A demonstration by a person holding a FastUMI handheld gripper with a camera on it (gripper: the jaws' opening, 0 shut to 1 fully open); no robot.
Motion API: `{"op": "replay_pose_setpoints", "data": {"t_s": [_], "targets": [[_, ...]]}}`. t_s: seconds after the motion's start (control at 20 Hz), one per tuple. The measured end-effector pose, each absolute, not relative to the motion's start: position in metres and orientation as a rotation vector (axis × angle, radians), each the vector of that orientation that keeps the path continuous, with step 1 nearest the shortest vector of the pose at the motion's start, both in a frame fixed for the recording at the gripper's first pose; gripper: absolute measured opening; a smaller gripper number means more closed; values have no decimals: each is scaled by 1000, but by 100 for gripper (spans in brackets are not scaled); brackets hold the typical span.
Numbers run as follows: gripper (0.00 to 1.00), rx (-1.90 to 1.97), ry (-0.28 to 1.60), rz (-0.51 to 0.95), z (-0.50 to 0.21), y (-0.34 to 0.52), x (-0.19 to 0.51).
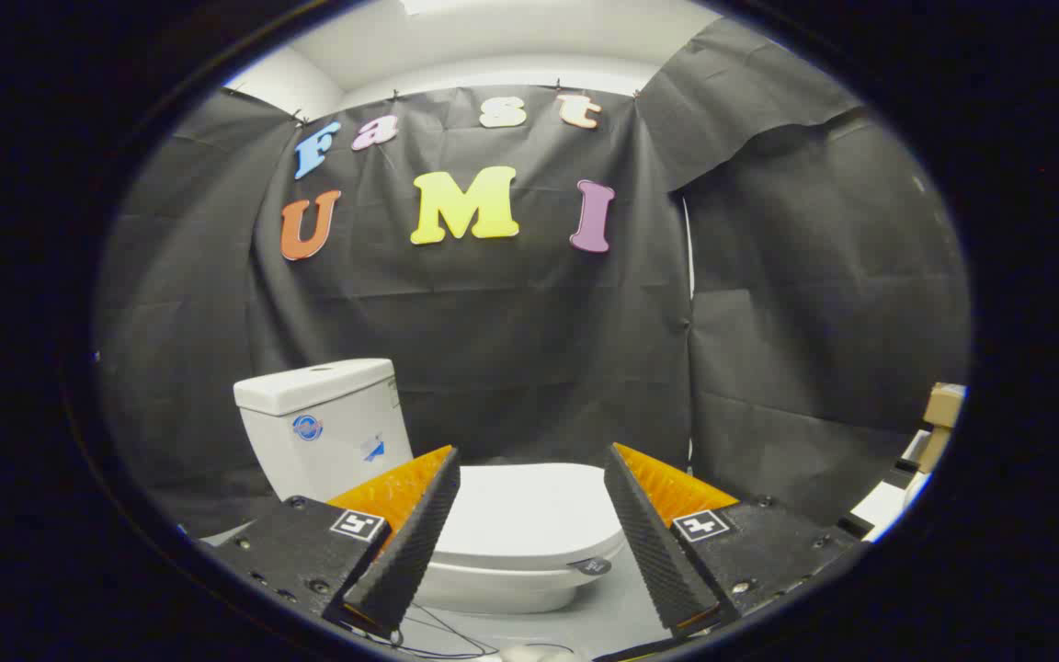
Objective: Open the toilet lid.
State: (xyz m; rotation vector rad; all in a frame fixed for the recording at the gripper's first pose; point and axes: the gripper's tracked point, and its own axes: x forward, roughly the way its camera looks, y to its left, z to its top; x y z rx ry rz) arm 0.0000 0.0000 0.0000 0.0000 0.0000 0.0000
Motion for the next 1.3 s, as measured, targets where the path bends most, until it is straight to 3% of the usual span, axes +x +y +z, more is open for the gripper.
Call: {"op": "replay_pose_setpoints", "data": {"t_s": [0.85,1.3], "targets": [[99,-8,9,2,-3,1,4],[99,-20,88,-29,-31,-42,52]]}}
